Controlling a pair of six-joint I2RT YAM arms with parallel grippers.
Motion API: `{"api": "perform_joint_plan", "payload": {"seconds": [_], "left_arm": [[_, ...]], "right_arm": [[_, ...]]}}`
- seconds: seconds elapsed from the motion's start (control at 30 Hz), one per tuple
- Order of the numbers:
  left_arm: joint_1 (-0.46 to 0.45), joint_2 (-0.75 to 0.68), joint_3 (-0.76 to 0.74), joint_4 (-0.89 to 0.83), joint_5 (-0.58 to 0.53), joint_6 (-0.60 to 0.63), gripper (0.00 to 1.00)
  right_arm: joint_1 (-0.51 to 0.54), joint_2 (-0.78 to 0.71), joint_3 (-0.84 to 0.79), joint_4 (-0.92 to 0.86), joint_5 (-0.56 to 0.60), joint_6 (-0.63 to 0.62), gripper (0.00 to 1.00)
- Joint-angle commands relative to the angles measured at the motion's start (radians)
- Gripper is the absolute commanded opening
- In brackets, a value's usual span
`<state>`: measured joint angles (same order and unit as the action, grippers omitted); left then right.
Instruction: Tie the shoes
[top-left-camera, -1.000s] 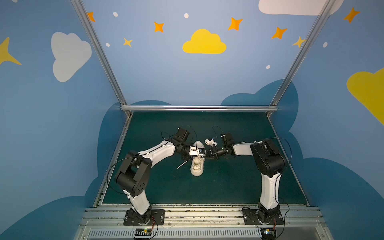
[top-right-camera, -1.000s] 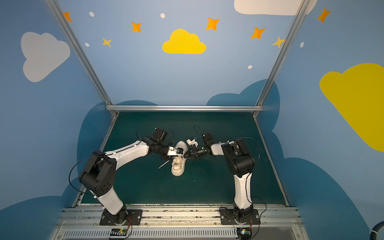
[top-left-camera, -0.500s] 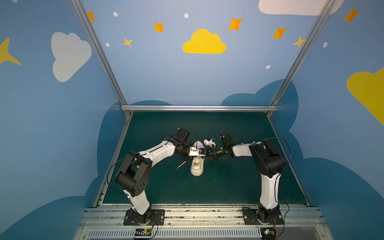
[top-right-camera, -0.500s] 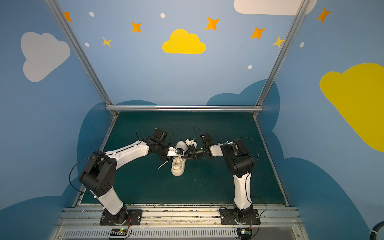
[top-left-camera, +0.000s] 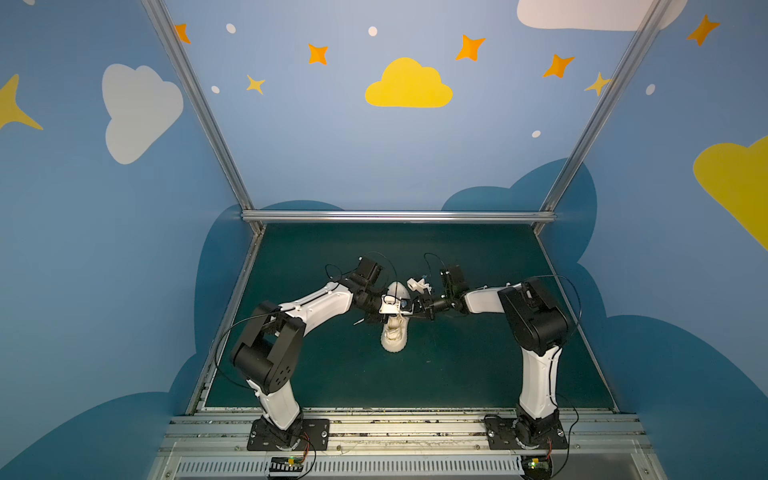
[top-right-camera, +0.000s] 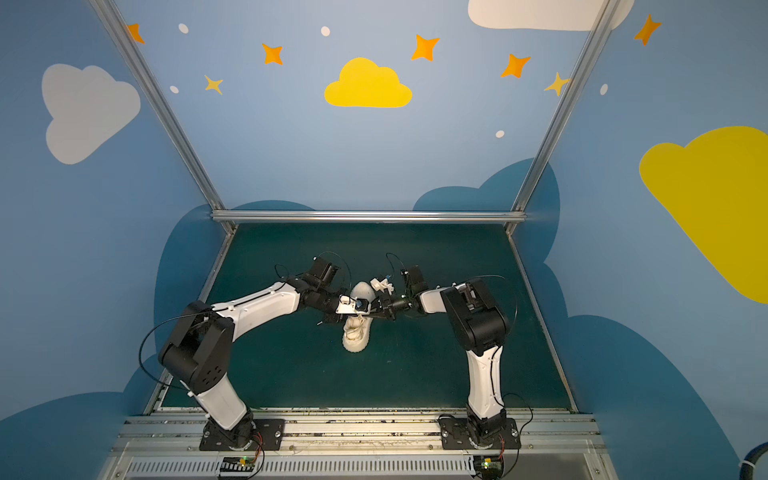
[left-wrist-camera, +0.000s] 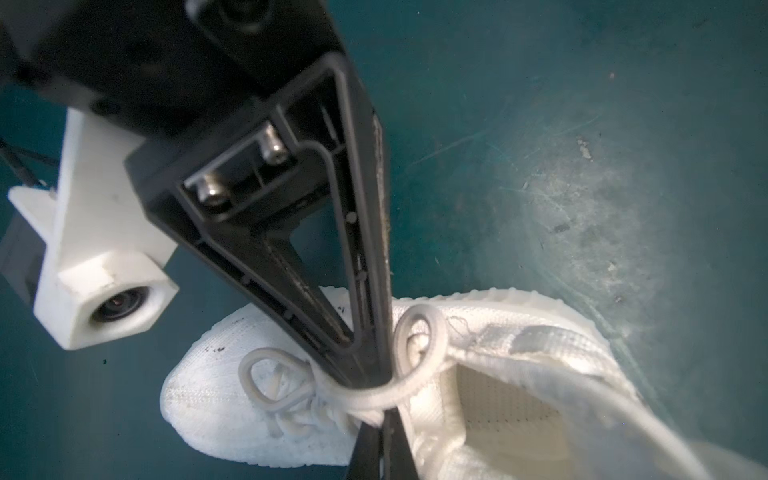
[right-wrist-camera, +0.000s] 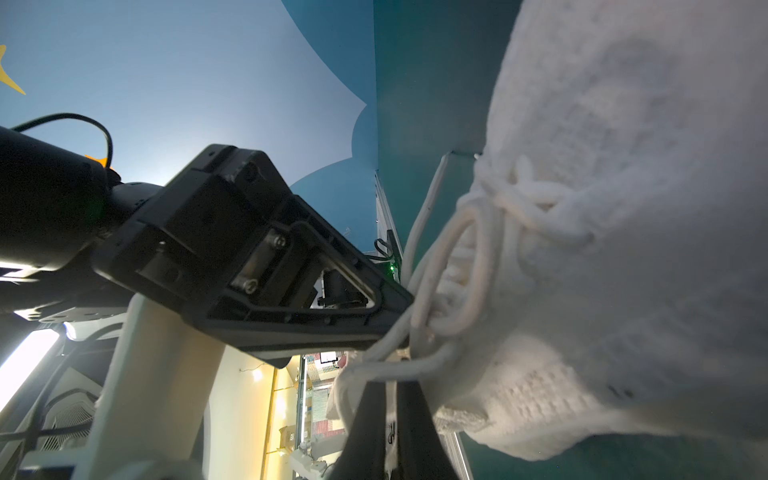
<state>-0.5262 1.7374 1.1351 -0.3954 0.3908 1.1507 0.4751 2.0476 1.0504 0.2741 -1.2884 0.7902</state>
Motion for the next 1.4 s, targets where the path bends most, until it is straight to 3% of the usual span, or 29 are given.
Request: {"api": "perform_joint_plan", "payload": {"seconds": [0.0,1.13,1.37], "left_arm": [[-0.007,0.015,-0.003,-0.036,0.020,-0.015,0.03],[-0.029,0.046,0.034,-0.037,0.012,-0.060,0.03],[-0.029,0.041,0.035,-0.007,0.002,-0.108,0.03]], "right_arm": [[0.004,-0.021,0.005,0.019,-0.019,0.009,0.11],[0.013,-0.023,0.017,0.022,-0.023,0.021,0.21],[0.012,-0.024,0.023,-0.021,-0.019,-0.005,0.15]]}}
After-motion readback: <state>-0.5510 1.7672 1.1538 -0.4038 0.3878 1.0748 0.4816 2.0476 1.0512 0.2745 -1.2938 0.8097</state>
